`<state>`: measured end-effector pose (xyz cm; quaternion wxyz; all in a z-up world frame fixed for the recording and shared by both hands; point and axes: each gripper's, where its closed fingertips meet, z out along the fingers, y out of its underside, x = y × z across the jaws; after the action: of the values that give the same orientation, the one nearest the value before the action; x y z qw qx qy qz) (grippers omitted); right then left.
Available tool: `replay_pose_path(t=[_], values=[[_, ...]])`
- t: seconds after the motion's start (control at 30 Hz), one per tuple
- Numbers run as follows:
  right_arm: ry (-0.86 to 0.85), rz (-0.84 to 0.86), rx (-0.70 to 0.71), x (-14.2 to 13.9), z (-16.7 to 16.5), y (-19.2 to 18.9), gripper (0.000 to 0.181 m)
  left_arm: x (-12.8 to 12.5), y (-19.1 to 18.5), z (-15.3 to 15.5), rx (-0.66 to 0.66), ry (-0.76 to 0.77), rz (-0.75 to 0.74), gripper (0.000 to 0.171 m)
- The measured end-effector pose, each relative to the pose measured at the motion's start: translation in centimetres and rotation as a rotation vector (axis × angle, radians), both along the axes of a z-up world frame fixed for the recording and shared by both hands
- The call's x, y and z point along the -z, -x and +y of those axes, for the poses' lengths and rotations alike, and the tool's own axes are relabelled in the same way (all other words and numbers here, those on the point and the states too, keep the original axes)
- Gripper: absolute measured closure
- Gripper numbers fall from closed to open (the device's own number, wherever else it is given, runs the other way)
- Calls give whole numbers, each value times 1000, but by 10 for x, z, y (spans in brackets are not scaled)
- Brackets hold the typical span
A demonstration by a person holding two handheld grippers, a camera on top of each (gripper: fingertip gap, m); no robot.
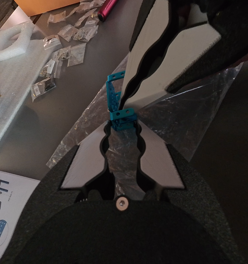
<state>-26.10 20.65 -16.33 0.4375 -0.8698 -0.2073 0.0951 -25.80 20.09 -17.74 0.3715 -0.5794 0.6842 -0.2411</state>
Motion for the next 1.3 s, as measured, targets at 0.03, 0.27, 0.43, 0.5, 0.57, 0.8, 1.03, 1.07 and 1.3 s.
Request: replay_pose_path(t=[0.03,0.27,0.43,0.5,0.57,0.8,1.03,1.07,1.3], values=[[-2,7,-1,-1,0,1,181,0,0,0,0,2,0,137],[-93,25,-17,-40,-25,-29,181,0,1,-1,0,10,1,137],[-138,-30,-56,-50,-32,-57,181,-14,3,-6,19,57,-42,110],[-120,-33,-105,-46,-33,-63,181,-24,6,-10,31,82,-58,104],[-91,-39,-164,-40,-34,-71,178,-33,11,-12,26,68,-63,104],[11,42,-526,-31,-26,-78,163,-75,26,-20,-81,98,-119,137],[87,257,-560,-26,-15,-78,161,-73,5,-16,-155,265,169,147],[91,282,-566,-27,-21,-78,161,-69,0,-16,-157,294,228,147],[59,291,-548,-28,-27,-84,165,-48,-14,-2,-136,237,629,149]])
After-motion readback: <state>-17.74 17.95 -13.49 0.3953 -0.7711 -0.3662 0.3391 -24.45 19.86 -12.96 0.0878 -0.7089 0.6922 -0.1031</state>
